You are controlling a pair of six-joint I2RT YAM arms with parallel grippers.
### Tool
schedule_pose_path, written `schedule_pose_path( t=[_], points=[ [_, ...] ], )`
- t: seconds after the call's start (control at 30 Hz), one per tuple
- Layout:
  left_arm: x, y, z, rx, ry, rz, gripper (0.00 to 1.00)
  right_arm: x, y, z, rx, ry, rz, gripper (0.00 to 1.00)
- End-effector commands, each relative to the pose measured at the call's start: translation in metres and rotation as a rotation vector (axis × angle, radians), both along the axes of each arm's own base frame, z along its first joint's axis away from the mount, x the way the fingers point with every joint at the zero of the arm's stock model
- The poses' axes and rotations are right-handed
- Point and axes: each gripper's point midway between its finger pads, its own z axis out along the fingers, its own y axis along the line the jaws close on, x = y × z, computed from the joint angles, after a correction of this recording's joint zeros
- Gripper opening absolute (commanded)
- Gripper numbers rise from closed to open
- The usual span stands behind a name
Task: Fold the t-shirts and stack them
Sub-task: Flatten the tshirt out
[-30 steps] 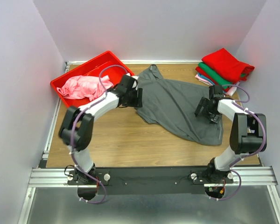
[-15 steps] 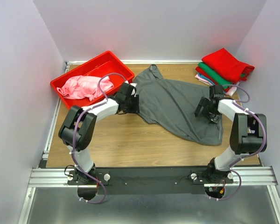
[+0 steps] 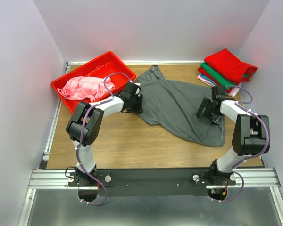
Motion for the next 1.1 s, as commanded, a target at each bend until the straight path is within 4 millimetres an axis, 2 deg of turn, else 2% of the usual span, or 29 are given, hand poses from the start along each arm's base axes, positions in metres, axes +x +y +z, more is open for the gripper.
schedule_pose_path(
  t=[0.0,0.07,0.13,0.17,0.27,0.3,0.37,0.5,0.63,0.77,0.9,1.07],
  points=[
    [0.0,0.002,-0.001,0.027,-0.003,0.004,0.51,-0.007,0.002,0.001,0.014,0.012,-0.009,0.98],
    [-0.002,0.003,-0.005,0.034,0.009,0.004,0.49,-0.007,0.002,0.002,0.015,0.009,-0.014,0.98],
    [-0.005,0.003,-0.01,0.034,0.025,-0.001,0.41,-0.008,0.002,0.002,0.014,0.01,-0.014,0.98],
    [-0.008,0.001,-0.01,0.027,0.035,-0.011,0.32,-0.007,0.0,0.003,0.009,0.008,-0.018,0.98],
    [-0.013,0.0,-0.006,0.015,0.034,-0.023,0.2,-0.009,0.0,0.005,0.002,0.005,-0.021,0.98],
    [-0.015,0.0,-0.005,0.013,0.036,-0.027,0.09,-0.009,-0.001,0.007,0.0,0.0,-0.022,0.98],
    [-0.019,0.003,0.0,0.015,0.03,-0.031,0.0,-0.009,-0.001,0.008,0.0,-0.001,-0.021,0.98],
    [-0.016,0.017,0.019,0.036,-0.009,0.004,0.0,-0.012,0.001,0.008,0.012,0.004,-0.022,0.98],
    [-0.009,0.038,0.046,0.01,-0.056,0.062,0.0,-0.018,0.006,-0.005,0.036,0.047,-0.017,0.98],
    [-0.006,0.054,0.058,0.0,-0.077,0.096,0.0,-0.018,0.008,-0.015,0.05,0.078,-0.011,0.98],
    [-0.005,0.074,0.059,0.004,-0.078,0.142,0.0,-0.009,0.007,-0.023,0.046,0.093,0.005,0.98],
    [-0.003,0.095,0.064,0.004,-0.088,0.181,0.0,0.018,0.008,-0.03,0.053,0.096,0.022,0.97]
  ],
)
